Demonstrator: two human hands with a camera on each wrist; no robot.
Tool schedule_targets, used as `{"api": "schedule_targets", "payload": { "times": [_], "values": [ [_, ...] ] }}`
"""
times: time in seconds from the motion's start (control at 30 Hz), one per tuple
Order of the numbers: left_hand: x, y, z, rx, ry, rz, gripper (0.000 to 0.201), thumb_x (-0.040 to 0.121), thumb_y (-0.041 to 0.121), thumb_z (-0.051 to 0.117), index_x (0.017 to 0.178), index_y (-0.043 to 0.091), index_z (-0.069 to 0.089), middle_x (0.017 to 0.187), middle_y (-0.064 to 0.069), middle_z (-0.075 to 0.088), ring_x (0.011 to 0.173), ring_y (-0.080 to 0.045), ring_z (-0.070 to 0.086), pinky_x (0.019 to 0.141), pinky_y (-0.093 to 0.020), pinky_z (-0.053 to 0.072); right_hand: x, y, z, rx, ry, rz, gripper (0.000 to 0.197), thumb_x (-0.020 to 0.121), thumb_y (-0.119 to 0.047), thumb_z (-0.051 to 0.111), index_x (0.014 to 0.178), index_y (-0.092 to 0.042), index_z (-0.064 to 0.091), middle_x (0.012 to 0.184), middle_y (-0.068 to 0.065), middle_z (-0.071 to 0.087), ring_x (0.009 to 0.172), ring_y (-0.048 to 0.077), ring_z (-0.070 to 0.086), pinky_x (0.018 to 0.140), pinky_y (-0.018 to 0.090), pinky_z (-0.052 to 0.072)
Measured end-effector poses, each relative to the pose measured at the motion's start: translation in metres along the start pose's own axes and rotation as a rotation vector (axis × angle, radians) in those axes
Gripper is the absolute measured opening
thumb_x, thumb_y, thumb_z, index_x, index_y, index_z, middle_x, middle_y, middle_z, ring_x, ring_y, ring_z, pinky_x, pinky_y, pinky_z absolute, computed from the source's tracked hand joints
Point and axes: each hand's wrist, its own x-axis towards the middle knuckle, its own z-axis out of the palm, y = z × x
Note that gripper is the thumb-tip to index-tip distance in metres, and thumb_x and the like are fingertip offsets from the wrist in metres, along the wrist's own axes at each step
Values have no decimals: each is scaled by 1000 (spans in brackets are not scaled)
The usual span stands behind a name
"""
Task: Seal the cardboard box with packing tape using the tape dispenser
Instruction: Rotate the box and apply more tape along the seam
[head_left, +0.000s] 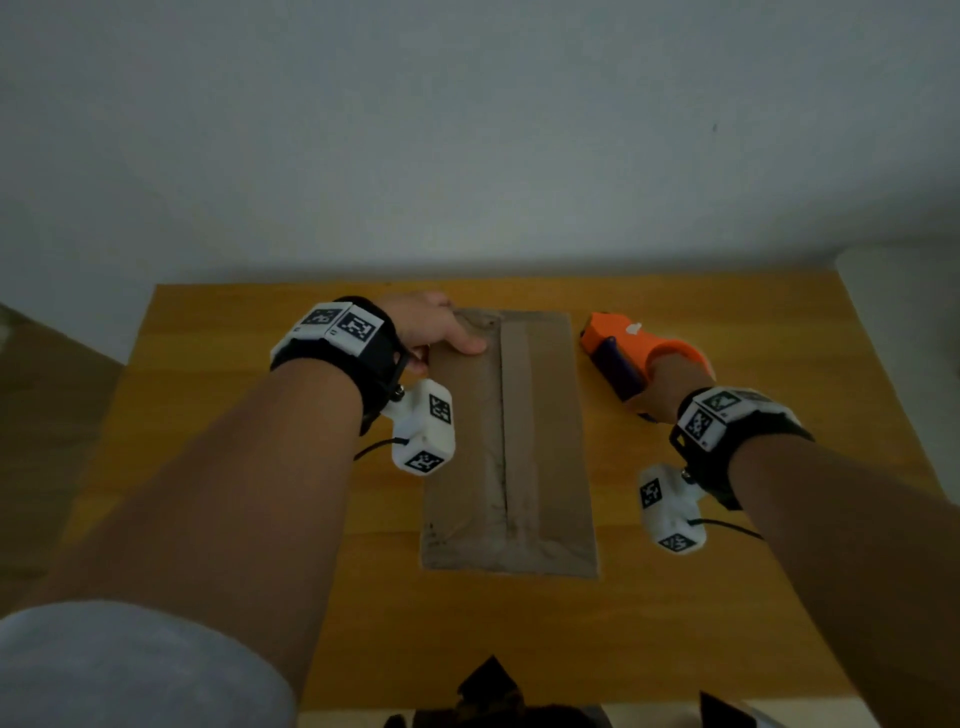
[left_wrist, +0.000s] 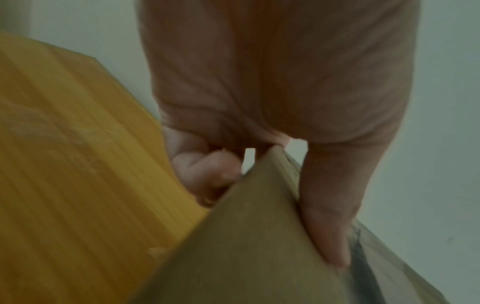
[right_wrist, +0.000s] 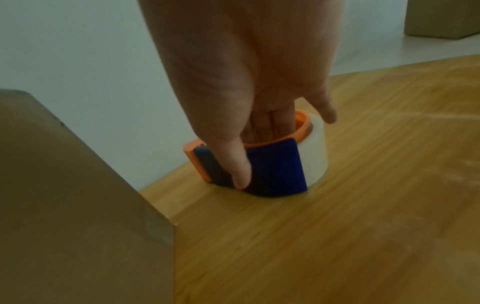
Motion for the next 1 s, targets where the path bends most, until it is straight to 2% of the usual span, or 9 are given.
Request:
{"api": "schedule_targets", "payload": {
  "times": [0.17,0.27,0.37,0.47,0.6,0.7,0.8,0.9,1.0],
  "values": [
    [-2,-2,2,-56,8,10,45,81,23,73,116,23,43,102,-4,55,89,-23,57,68,-35,55,2,5,5,20,-16,1,33,88,-16,60,117,1,57,96,16,59,87,30,57,75,34,45],
    [-3,-1,5,-15,40,35,66,81,25,73,137,19,39,112,-8,50,99,-27,54,79,-40,56,-1,8,3,4,9,13,28,91,-12,55,116,1,57,92,14,53,82,28,51,73,34,42],
    [-6,3,4,72,67,63,81,80,30,74,146,15,30,138,-9,45,118,-29,50,83,-38,53,-11,6,-8,29,100,-7,5,90,-9,51,90,-5,54,87,13,53,78,28,50,68,33,40],
    [-13,9,1,322,121,123,84,78,43,72,146,12,33,148,-8,40,131,-29,43,102,-39,43,-25,8,-26,100,90,36,18,91,-14,47,75,-6,47,71,10,49,62,24,46,54,29,36],
    [-29,24,0,535,160,238,71,79,44,71,138,15,46,141,-6,49,125,-26,50,100,-36,43,-48,21,-53,221,104,64,34,91,-27,50,64,-9,41,58,5,39,51,19,35,49,28,26],
    [-42,40,-2,589,237,350,53,84,39,67,129,12,57,133,-6,57,120,-24,55,100,-35,46,-72,24,-82,249,130,-32,40,85,-48,60,78,-10,50,73,11,54,61,26,49,60,36,44],
    [-57,60,-2,549,316,475,37,91,26,59,124,9,63,130,-8,61,119,-24,57,100,-32,45,-88,19,-111,264,143,-154,51,73,-53,72,94,-8,62,88,13,66,76,29,64,72,38,54],
    [-63,75,-2,387,346,548,32,95,22,52,121,8,64,126,-9,63,116,-24,58,100,-33,45,-101,7,-130,238,176,-278,40,68,-50,78,80,-18,58,83,7,66,73,23,64,66,33,54],
    [-67,87,-1,47,218,540,33,96,22,47,119,4,62,112,-9,66,100,-21,62,90,-35,49,-110,-5,-140,232,194,-350,39,69,-46,79,85,-18,57,77,0,62,72,19,60,60,25,47]
  ]
}}
